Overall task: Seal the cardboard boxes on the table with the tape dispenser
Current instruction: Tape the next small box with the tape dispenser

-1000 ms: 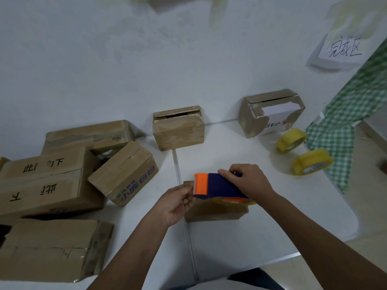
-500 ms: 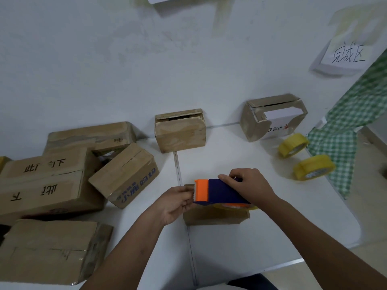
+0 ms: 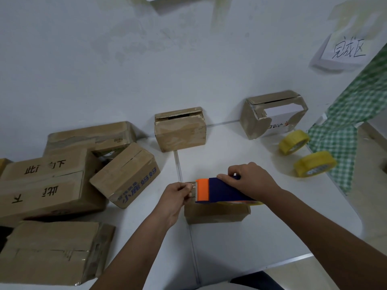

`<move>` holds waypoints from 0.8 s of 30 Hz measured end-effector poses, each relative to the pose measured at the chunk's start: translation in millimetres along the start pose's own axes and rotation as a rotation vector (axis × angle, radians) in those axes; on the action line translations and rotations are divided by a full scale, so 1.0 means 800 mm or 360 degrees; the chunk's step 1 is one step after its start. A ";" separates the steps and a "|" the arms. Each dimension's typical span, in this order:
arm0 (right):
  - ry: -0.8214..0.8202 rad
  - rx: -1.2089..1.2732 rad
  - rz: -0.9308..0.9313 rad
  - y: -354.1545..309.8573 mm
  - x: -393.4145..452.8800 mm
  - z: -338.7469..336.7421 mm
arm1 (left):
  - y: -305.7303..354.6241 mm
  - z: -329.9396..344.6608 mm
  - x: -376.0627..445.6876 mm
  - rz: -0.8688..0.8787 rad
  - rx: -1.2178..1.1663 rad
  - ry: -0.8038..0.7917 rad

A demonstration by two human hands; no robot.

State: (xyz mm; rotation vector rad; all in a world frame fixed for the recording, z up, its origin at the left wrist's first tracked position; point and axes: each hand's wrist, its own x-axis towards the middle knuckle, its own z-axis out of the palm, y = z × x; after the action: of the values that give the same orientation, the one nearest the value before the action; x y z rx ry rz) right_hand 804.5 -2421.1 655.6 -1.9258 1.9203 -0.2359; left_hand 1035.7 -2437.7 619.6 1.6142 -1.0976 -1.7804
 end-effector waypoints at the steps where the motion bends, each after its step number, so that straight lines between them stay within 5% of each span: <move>1: 0.0008 0.0000 -0.0004 -0.001 0.000 0.002 | -0.002 -0.001 0.000 -0.0001 -0.0012 0.0006; 24: -0.0020 -0.0322 0.0142 -0.002 0.015 0.006 | -0.044 -0.073 0.019 -0.0085 -0.0246 0.0279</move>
State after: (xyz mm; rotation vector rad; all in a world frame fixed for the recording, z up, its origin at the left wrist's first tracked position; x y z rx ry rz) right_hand 808.1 -2431.9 649.9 -1.9538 2.0850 -0.0035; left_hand 1095.0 -2444.0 583.3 1.6826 -0.8243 -1.6761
